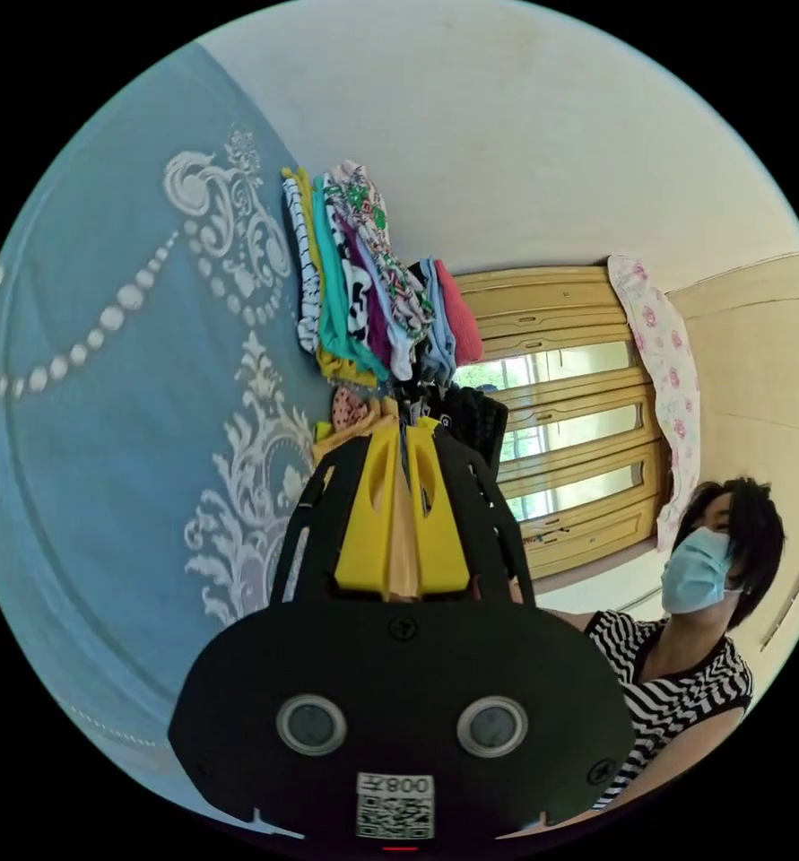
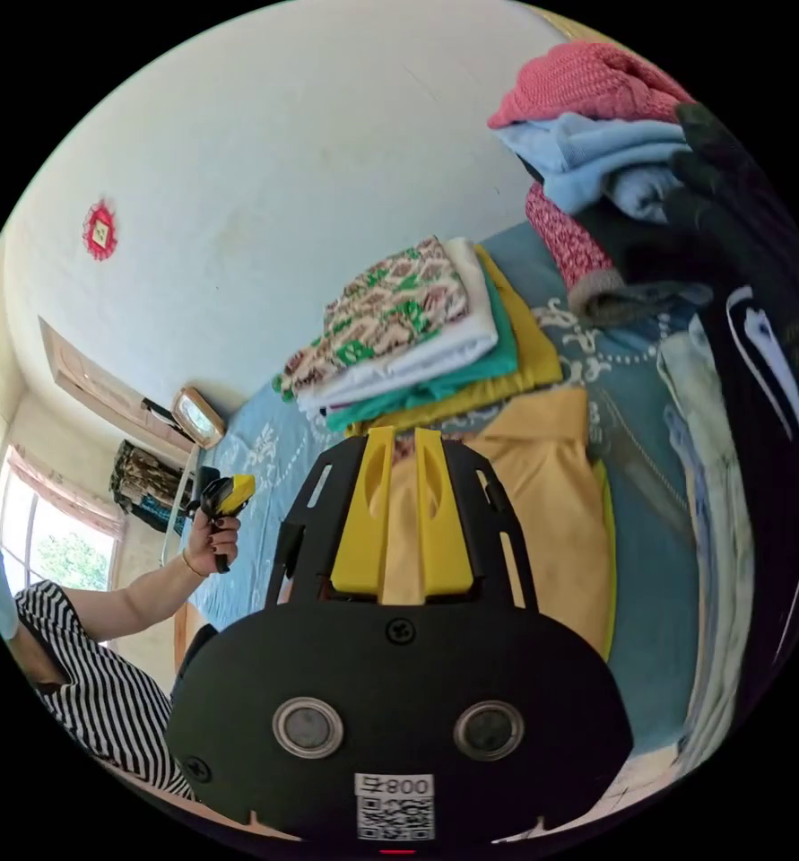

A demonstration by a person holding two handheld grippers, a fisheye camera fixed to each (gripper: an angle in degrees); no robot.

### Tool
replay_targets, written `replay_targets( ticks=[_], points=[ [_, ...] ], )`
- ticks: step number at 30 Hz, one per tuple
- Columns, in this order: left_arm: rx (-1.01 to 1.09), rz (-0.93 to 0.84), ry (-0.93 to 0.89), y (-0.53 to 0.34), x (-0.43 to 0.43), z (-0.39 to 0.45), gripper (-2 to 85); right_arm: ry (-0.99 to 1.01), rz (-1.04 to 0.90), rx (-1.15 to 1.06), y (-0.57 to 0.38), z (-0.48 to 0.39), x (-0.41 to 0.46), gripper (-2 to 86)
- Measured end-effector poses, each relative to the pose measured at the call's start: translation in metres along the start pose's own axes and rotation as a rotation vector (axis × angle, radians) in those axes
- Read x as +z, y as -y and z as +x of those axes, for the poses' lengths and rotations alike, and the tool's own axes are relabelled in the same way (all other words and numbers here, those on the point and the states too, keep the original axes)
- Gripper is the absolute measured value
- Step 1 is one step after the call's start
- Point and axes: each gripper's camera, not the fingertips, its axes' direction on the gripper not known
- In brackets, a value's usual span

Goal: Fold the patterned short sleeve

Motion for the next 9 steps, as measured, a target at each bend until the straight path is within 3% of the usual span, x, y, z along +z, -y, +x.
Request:
replay_targets(
  ticks=[9],
  points=[
    [0.007, -0.151, 0.078, -0.054, 0.040, -0.003, 5.9, -0.062, -0.087, 0.073, -0.035, 0.001, 0.031, 7.9]
  ],
)
